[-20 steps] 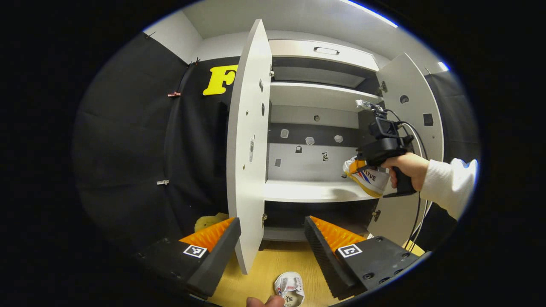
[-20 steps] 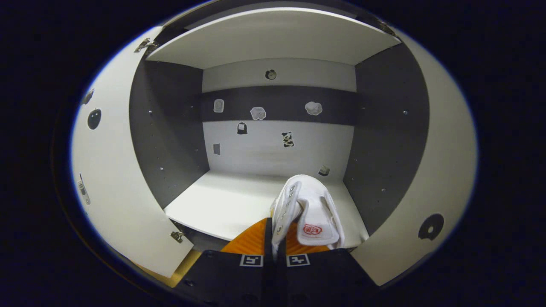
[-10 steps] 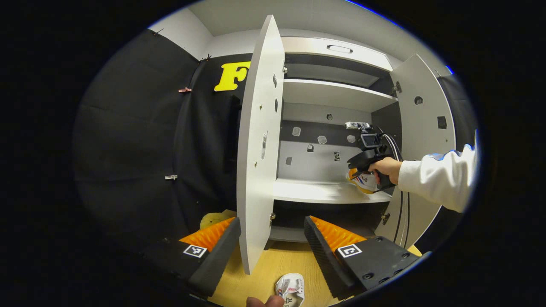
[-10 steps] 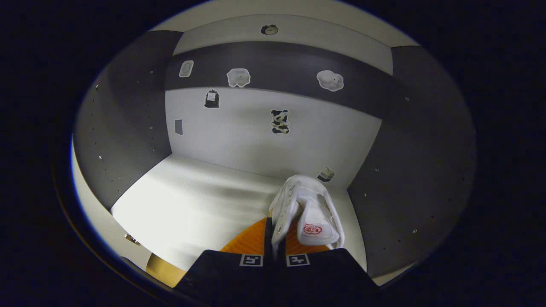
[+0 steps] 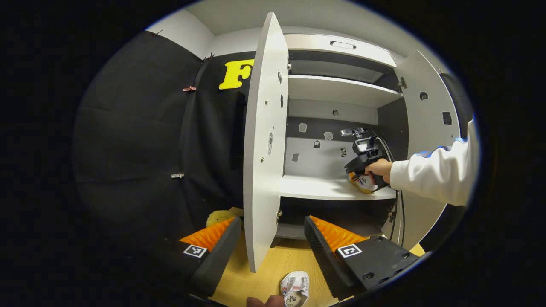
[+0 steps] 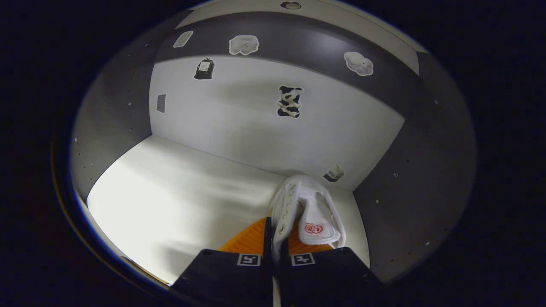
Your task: Grab one shoe with the right hand and put it into the shoe cabinet, grab the other shoe with the left hand and put it into the shoe cabinet; then close the right door with the right hand and the left door with the left hand.
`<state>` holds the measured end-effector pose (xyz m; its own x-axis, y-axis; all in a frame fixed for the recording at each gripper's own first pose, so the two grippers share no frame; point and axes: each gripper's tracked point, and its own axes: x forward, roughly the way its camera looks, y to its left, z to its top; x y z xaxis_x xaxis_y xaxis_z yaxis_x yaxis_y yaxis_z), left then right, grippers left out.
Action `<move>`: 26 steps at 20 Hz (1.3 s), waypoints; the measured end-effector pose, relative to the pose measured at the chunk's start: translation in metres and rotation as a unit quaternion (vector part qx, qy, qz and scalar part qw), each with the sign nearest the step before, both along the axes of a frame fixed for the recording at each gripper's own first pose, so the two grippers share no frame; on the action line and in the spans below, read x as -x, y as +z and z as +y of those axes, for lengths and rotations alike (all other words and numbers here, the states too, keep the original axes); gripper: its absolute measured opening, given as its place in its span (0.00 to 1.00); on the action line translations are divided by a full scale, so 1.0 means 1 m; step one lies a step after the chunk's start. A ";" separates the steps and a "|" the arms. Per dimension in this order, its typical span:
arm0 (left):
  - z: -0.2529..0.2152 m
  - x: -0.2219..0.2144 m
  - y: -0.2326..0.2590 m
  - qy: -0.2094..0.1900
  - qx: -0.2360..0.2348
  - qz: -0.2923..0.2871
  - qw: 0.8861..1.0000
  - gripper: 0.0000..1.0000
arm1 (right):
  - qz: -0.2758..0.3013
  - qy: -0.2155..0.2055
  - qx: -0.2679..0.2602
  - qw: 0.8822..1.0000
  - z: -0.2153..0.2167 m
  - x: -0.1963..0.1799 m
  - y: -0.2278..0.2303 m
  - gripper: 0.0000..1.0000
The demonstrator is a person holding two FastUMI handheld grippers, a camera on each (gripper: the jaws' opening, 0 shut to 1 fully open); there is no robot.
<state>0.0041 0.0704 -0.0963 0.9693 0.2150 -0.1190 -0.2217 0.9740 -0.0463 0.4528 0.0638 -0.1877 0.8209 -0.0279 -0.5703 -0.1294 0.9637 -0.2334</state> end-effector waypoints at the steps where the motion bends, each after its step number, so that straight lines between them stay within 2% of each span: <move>1: -0.001 0.000 0.001 -0.001 0.001 -0.001 1.000 0.95 | 0.005 -0.003 -0.004 1.000 0.000 0.003 0.000 0.16; 3: -0.002 0.001 0.003 -0.005 0.003 -0.004 1.000 0.95 | 0.013 -0.009 -0.026 1.000 0.002 0.009 0.003 0.34; 4: -0.003 0.001 0.003 -0.008 0.003 -0.005 1.000 0.95 | 0.014 -0.009 -0.037 0.999 0.005 0.013 0.006 0.50; 5: -0.004 0.001 0.004 -0.010 0.004 -0.007 1.000 0.95 | 0.016 -0.008 -0.048 0.999 0.009 0.019 0.010 0.55; 8: -0.006 0.004 0.007 -0.016 0.002 -0.011 1.000 0.95 | -0.002 -0.003 -0.067 0.998 0.015 0.038 0.030 0.90; 13: -0.009 0.013 0.010 -0.028 -0.002 -0.016 0.999 0.95 | -0.082 -0.001 -0.108 0.991 0.015 0.079 0.079 0.97; 17: -0.012 0.021 0.015 -0.039 -0.007 -0.026 0.999 0.95 | -0.153 0.009 -0.165 0.974 0.019 0.131 0.121 0.97; 23: -0.019 0.029 -0.001 -0.057 0.006 -0.031 0.998 0.95 | -0.226 0.023 -0.201 0.953 0.014 0.241 0.166 0.98; 26: -0.029 0.031 -0.024 -0.080 -0.007 -0.022 0.997 0.95 | -0.256 0.036 -0.196 0.946 0.007 0.300 0.180 0.98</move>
